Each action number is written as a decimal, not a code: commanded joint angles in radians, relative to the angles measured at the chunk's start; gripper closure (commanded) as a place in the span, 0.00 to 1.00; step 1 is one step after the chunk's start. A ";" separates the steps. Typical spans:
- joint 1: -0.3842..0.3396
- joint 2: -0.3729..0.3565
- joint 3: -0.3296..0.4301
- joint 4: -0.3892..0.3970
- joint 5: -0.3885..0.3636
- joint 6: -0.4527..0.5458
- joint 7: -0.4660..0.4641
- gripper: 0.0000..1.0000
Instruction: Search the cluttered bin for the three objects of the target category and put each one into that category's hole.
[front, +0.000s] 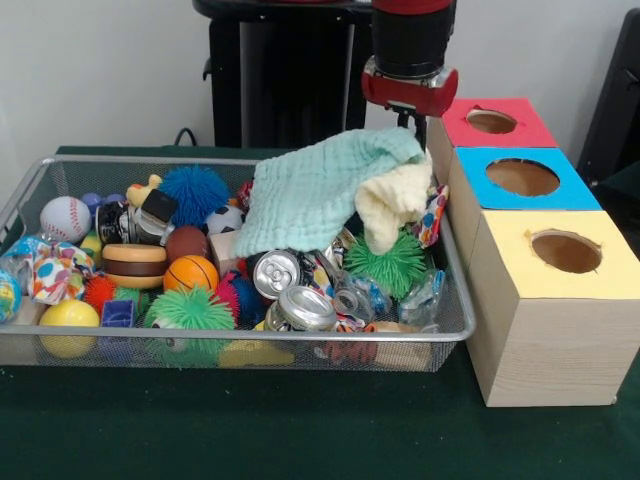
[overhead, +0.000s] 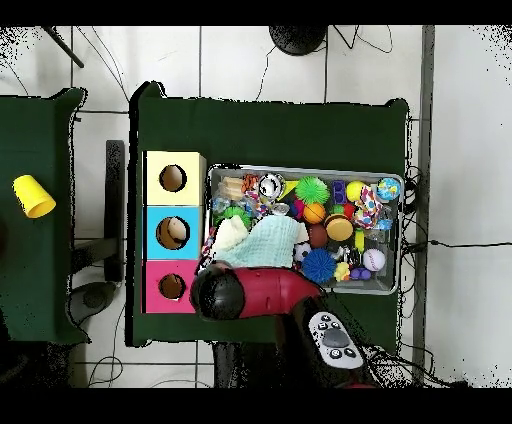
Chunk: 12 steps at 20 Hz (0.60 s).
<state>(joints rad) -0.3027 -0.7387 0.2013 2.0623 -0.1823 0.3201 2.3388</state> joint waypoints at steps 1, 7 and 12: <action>0.036 0.055 -0.113 -0.005 0.034 -0.089 0.199 1.00; 0.042 0.099 -0.162 -0.030 0.007 -0.139 0.147 1.00; 0.092 0.096 -0.225 -0.052 0.013 -0.115 0.139 1.00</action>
<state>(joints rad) -0.2467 -0.6879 0.0546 2.0631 -0.1808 0.2328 2.3392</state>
